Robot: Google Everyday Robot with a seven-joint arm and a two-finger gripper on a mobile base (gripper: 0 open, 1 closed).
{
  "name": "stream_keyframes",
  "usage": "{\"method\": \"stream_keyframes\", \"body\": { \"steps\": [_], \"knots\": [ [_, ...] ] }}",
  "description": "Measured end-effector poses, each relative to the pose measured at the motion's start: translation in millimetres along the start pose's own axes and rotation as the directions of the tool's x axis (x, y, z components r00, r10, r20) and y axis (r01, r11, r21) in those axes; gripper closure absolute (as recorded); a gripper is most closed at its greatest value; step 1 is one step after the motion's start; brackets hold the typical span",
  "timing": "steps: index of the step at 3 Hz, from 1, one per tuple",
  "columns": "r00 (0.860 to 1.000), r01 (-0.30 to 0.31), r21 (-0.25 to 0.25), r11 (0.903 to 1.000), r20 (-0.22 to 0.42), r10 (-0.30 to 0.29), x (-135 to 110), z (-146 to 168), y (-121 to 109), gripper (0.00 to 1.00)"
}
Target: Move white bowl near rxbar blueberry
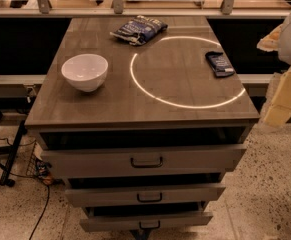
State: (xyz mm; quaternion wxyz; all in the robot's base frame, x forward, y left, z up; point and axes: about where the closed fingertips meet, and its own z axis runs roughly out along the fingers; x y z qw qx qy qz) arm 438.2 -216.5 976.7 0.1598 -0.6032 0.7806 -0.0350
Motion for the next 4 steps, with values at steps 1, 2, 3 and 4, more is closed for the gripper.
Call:
{"method": "stream_keyframes", "body": {
  "steps": [1,2,3,4],
  "knots": [
    [1.0,0.005,0.003,1.0,0.011,-0.005,-4,0,-2,0.0],
    [0.999,0.018,0.007,0.9998,0.036,-0.018,-13,0,-6,0.0],
    [0.95,0.238,-0.022,0.9711,0.212,-0.228,-128,34,-8,0.0],
    [0.87,0.394,-0.029,0.9186,0.334,-0.363,-213,60,-4,0.0]
  ]
}}
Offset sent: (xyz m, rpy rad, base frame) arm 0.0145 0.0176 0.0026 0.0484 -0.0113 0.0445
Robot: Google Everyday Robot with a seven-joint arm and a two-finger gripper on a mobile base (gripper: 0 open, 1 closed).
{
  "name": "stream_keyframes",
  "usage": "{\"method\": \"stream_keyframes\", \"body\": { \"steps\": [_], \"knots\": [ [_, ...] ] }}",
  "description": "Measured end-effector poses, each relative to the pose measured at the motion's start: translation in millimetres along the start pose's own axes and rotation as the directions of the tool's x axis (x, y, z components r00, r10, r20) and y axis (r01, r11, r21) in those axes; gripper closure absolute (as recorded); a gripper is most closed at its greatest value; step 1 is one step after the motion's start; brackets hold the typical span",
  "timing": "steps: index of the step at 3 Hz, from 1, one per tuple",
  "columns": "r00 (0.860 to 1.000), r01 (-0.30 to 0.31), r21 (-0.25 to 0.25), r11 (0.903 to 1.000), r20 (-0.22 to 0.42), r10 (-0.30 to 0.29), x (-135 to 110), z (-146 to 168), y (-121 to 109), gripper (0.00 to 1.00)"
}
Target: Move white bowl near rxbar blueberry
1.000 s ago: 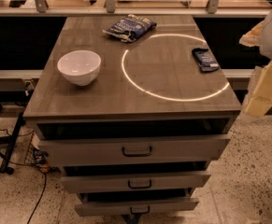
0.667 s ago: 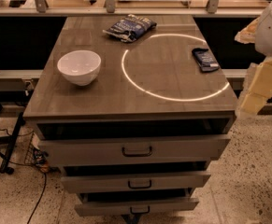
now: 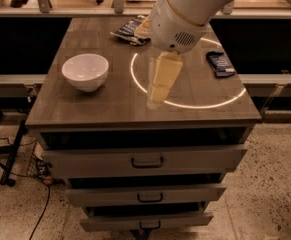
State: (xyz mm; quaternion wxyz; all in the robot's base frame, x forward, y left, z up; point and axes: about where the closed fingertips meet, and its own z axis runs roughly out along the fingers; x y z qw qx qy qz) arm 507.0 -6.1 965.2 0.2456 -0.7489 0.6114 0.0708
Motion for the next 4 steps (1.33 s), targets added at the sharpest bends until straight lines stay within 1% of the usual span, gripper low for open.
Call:
{"method": "stream_keyframes", "body": {
  "steps": [1,2,3,4],
  "knots": [
    [1.0,-0.001,0.003,1.0,0.007,0.001,-1,3,-2,0.0],
    [0.999,-0.006,0.017,0.9998,0.037,0.005,-3,19,-13,0.0],
    [0.995,0.033,0.023,0.9992,0.089,-0.035,-14,67,-55,0.0],
    [0.992,0.048,0.019,0.9987,0.119,-0.05,-21,97,-78,0.0]
  ]
}}
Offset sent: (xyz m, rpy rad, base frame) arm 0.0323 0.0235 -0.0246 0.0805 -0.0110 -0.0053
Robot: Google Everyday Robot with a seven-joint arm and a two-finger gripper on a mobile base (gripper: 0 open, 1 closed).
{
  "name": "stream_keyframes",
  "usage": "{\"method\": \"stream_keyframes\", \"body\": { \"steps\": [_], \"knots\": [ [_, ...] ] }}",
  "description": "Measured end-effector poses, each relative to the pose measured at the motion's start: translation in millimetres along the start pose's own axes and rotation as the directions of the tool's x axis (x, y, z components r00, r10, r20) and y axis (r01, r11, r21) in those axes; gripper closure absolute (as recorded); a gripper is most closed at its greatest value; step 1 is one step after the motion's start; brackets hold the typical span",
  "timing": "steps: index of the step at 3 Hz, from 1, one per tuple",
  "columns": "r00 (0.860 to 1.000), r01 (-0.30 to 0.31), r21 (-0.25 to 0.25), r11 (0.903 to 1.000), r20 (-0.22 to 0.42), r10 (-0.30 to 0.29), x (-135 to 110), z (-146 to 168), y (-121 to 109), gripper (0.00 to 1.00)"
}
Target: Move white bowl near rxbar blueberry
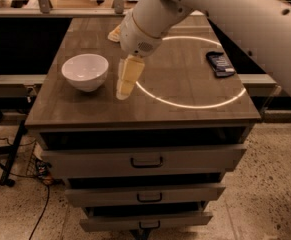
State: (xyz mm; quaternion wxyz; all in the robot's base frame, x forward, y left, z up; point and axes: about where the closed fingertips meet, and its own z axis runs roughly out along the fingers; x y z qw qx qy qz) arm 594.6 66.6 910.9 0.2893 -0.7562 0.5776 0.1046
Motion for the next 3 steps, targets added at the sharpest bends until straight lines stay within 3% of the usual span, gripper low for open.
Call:
{"method": "stream_keyframes", "body": {
  "steps": [1,3],
  "knots": [
    [0.999,0.019,-0.039,0.9991,0.03,-0.018,-8,33,-12,0.0],
    [0.995,0.074,-0.109,0.9913,0.071,-0.066,-25,70,-15,0.0]
  ]
}}
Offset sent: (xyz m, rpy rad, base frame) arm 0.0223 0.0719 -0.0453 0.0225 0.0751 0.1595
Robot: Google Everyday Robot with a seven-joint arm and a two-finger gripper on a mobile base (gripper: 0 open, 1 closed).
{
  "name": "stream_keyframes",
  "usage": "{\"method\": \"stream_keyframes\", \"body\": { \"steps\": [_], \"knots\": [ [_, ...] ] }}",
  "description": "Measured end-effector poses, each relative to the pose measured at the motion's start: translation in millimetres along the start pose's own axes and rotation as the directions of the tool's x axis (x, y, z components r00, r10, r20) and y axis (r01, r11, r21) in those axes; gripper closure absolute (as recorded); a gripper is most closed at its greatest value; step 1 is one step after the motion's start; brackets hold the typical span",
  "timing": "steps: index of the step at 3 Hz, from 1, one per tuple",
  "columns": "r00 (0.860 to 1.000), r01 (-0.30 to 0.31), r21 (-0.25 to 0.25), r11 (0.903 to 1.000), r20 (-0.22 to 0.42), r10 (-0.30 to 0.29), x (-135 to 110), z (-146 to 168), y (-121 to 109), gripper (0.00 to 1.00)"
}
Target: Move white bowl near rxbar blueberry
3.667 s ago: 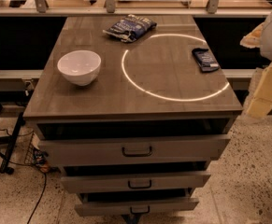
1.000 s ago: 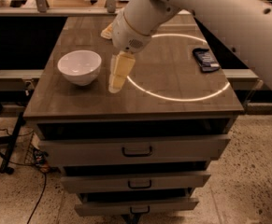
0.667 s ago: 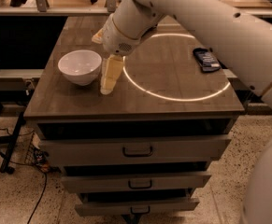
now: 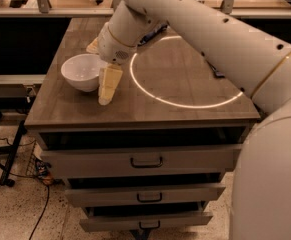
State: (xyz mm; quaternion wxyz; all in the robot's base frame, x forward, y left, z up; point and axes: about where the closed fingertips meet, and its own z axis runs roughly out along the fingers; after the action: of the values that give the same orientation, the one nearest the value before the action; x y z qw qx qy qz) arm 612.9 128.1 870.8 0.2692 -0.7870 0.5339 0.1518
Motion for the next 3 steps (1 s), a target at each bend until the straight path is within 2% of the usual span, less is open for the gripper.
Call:
{"method": "stream_keyframes", "body": {
  "steps": [2,3],
  "knots": [
    [0.998,0.061,-0.01,0.9981,0.007,-0.06,-17,-1,5,0.0],
    [0.998,0.065,-0.034,0.9973,0.008,-0.065,-17,7,15,0.03]
  ]
}}
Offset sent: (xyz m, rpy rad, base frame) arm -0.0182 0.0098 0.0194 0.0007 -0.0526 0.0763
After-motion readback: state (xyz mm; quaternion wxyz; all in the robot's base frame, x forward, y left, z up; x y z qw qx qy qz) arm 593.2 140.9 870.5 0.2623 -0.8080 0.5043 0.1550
